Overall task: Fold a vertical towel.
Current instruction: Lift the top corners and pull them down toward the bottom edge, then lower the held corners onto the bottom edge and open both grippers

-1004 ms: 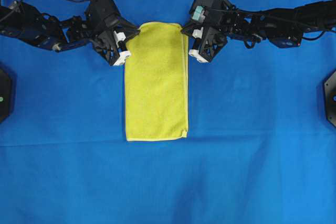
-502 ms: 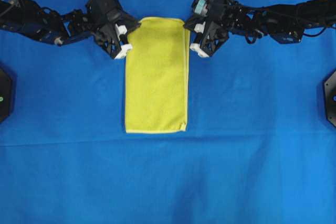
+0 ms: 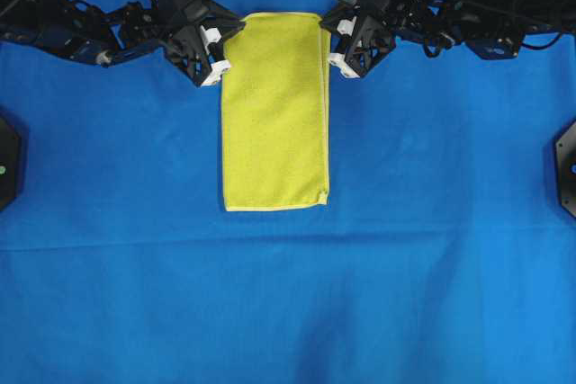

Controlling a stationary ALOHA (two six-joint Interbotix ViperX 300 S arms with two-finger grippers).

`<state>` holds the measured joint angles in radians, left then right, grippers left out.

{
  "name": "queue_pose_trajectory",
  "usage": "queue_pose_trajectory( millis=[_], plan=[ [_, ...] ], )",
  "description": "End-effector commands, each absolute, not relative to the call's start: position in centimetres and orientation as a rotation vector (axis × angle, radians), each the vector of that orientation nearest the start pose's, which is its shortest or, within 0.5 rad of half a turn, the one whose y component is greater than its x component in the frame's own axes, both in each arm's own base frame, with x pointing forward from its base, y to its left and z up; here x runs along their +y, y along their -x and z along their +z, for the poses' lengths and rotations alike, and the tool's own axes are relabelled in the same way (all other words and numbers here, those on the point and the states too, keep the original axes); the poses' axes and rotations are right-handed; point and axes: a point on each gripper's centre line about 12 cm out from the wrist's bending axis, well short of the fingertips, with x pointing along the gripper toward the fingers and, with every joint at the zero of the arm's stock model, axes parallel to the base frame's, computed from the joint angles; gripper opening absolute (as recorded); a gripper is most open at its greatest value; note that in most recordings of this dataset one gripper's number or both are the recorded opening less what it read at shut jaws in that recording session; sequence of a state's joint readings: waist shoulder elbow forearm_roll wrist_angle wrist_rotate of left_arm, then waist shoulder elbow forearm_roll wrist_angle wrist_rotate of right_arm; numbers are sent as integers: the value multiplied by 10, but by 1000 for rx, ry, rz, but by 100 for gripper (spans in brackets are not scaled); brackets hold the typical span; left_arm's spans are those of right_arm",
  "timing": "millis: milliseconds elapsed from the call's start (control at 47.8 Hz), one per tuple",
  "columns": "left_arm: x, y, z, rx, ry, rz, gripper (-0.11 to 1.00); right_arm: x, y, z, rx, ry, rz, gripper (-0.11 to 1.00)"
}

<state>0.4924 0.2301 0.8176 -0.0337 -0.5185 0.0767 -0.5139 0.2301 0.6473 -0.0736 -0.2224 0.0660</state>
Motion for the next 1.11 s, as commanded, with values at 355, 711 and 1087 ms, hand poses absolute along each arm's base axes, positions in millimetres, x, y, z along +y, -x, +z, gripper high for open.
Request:
queue_pose_trajectory(
  millis=[355,711,1087],
  plan=[
    [151,-329,162,407,-15,414,5,-172,-344,173,510,-132,-445,4],
    [98,-323,168,407,-28,283,5,-113,-332,181,523,-97,-315,4],
    [19,-328,149,466,40,73,5,-47,-337,161,640,-112,-154,4]
  ],
)
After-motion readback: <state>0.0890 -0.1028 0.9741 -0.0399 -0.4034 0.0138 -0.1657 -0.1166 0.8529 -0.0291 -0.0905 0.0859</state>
